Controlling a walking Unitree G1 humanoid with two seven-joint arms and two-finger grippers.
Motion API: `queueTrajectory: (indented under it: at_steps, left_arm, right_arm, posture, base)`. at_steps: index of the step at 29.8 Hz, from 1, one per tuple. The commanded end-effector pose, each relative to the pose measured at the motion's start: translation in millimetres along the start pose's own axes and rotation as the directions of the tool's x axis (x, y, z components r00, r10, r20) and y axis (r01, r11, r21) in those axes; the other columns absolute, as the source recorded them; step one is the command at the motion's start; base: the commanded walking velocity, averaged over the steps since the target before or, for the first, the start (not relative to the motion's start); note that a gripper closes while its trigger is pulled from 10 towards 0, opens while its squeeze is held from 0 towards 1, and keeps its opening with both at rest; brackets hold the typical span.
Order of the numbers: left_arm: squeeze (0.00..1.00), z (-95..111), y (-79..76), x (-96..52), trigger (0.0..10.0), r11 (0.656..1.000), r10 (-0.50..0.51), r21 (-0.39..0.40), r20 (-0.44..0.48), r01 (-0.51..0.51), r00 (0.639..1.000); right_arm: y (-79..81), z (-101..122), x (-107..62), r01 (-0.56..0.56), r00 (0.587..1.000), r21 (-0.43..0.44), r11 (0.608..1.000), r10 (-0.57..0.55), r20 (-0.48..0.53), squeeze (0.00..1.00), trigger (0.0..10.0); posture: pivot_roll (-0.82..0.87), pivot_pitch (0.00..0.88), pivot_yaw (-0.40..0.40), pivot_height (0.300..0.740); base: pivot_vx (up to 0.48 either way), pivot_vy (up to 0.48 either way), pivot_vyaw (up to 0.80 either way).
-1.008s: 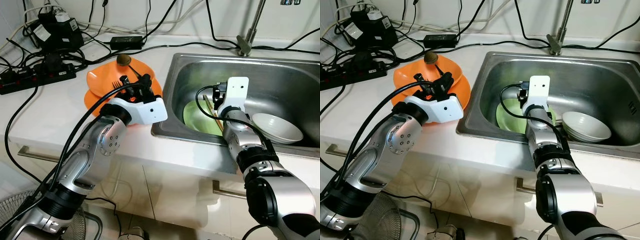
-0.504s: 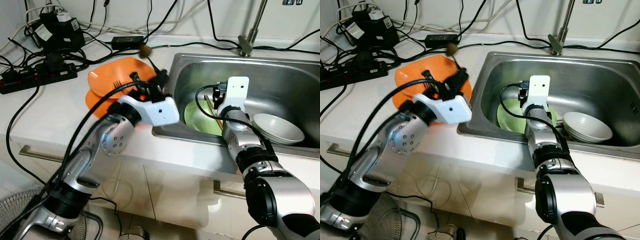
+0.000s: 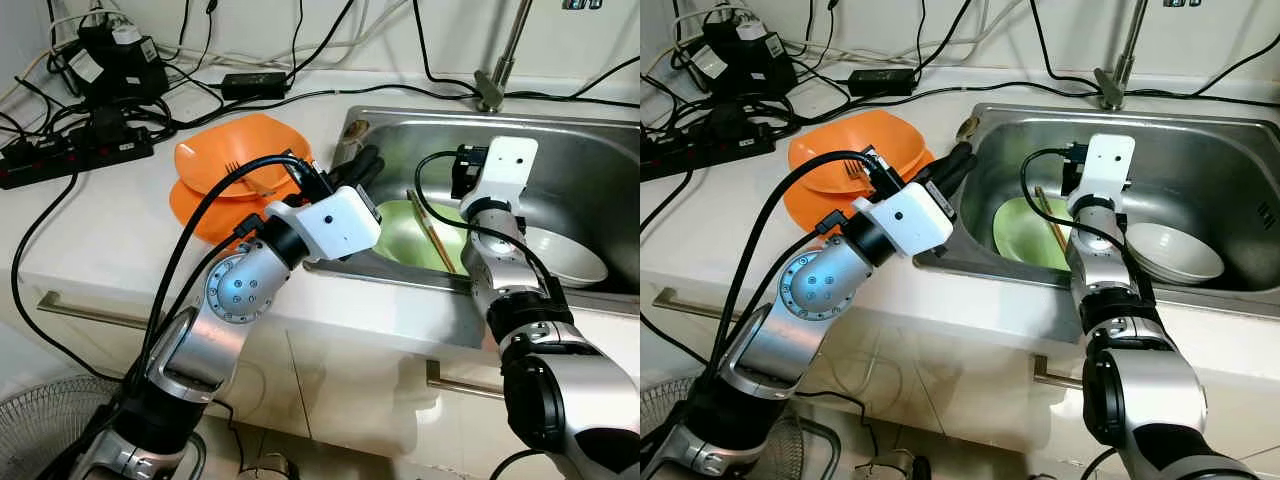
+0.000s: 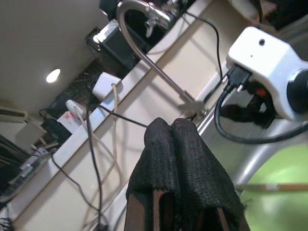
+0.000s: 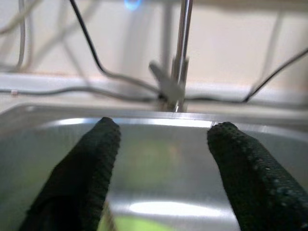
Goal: Kitchen organization
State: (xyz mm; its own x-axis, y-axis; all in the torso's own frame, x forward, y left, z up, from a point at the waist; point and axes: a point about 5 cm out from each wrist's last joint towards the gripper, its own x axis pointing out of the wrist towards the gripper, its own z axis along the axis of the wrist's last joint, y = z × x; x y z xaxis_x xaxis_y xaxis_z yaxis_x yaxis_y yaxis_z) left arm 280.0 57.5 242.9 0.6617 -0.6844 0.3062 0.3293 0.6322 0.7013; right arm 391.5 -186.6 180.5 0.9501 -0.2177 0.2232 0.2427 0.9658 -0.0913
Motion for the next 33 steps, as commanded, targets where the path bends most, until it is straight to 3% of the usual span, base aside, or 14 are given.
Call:
queueTrajectory:
  at_steps: [1,6,8,9,10,11,12,15,18,20,23,33]
  left_arm:
    - [0.0,6.4,7.4,0.0,10.0,1.0,0.022,-0.022,0.03,-0.021,0.999]
    - [0.0,4.0,13.2,0.6,10.0,0.989,0.057,-0.135,0.009,-0.056,0.998]
    - [0.0,3.7,18.7,1.0,10.0,0.971,0.107,-0.216,0.008,-0.103,0.994]
    - [0.0,4.4,21.8,1.4,10.0,0.964,0.127,-0.238,0.009,-0.121,0.992]
    - [0.0,4.4,21.8,1.4,10.0,0.964,0.127,-0.238,0.009,-0.121,0.992]
    - [0.0,5.1,28.1,1.9,10.0,0.953,0.161,-0.261,0.01,-0.153,0.987]
    - [0.0,5.1,28.1,1.9,10.0,0.953,0.161,-0.261,0.01,-0.153,0.987]
    - [0.0,2.9,45.3,1.1,10.0,0.94,0.24,-0.251,0.0,-0.232,0.971]
    - [0.0,2.1,48.9,0.9,10.0,0.933,0.254,-0.263,-0.003,-0.245,0.967]
    - [0.0,0.9,55.1,0.9,10.0,0.911,0.275,-0.317,-0.005,-0.262,0.962]
    - [0.0,7.0,53.3,3.0,10.0,0.913,0.246,-0.346,0.036,-0.218,0.969]
    - [0.0,18.0,40.8,8.1,10.0,0.909,0.153,-0.405,0.11,-0.097,0.982]
  right_arm:
    - [1.9,7.7,0.9,-0.011,0.999,-0.027,1.0,0.012,0.053,1.0,10.0]
    - [2.9,13.2,2.4,-0.016,0.996,-0.048,0.999,0.02,0.083,1.0,10.0]
    - [9.8,20.1,2.1,-0.063,0.988,-0.121,0.991,0.079,0.136,1.0,10.0]
    - [14.0,24.6,0.9,-0.087,0.977,-0.177,0.98,0.119,0.177,0.0,10.0]
    - [14.0,24.6,0.9,-0.087,0.977,-0.177,0.98,0.119,0.177,0.0,10.0]
    - [20.1,31.4,-2.0,-0.118,0.954,-0.26,0.958,0.182,0.239,0.0,10.0]
    - [20.1,31.4,-2.0,-0.118,0.954,-0.26,0.958,0.182,0.239,0.0,10.0]
    - [24.3,38.2,-6.8,-0.126,0.916,-0.369,0.921,0.251,0.313,0.0,10.0]
    - [25.0,39.1,-7.9,-0.126,0.908,-0.391,0.912,0.265,0.325,0.0,10.0]
    - [32.4,41.5,-14.0,-0.157,0.867,-0.46,0.874,0.345,0.36,0.0,10.0]
    - [40.5,40.4,-20.8,-0.19,0.832,-0.504,0.842,0.411,0.373,0.0,10.0]
    - [52.3,40.0,-30.8,-0.232,0.787,-0.519,0.823,0.472,0.397,0.0,10.0]
  posture:
    - [0.17,0.018,0.087,0.74]
    - [0.17,0.015,0.086,0.74]
    - [0.17,0.013,0.084,0.74]
    - [0.17,0.012,0.084,0.74]
    - [0.17,0.012,0.084,0.74]
    - [0.17,0.011,0.084,0.74]
    - [0.17,0.011,0.084,0.74]
    - [0.17,0.008,0.083,0.74]
    - [0.17,0.008,0.083,0.74]
    - [0.17,0.014,0.084,0.74]
    - [0.17,0.017,0.085,0.74]
    - [0.16,0.018,0.086,0.74]
  base:
    - [0.0,0.0,0.0]
    - [0.0,0.0,0.0]
    - [0.0,0.0,0.0]
    - [0.0,0.0,0.0]
    - [0.0,0.0,0.0]
    - [0.0,0.0,0.0]
    - [0.0,0.0,0.0]
    - [0.0,0.0,0.0]
    - [0.0,0.0,0.0]
    - [0.0,0.0,0.0]
    - [0.0,0.0,0.0]
    - [0.0,0.0,0.0]
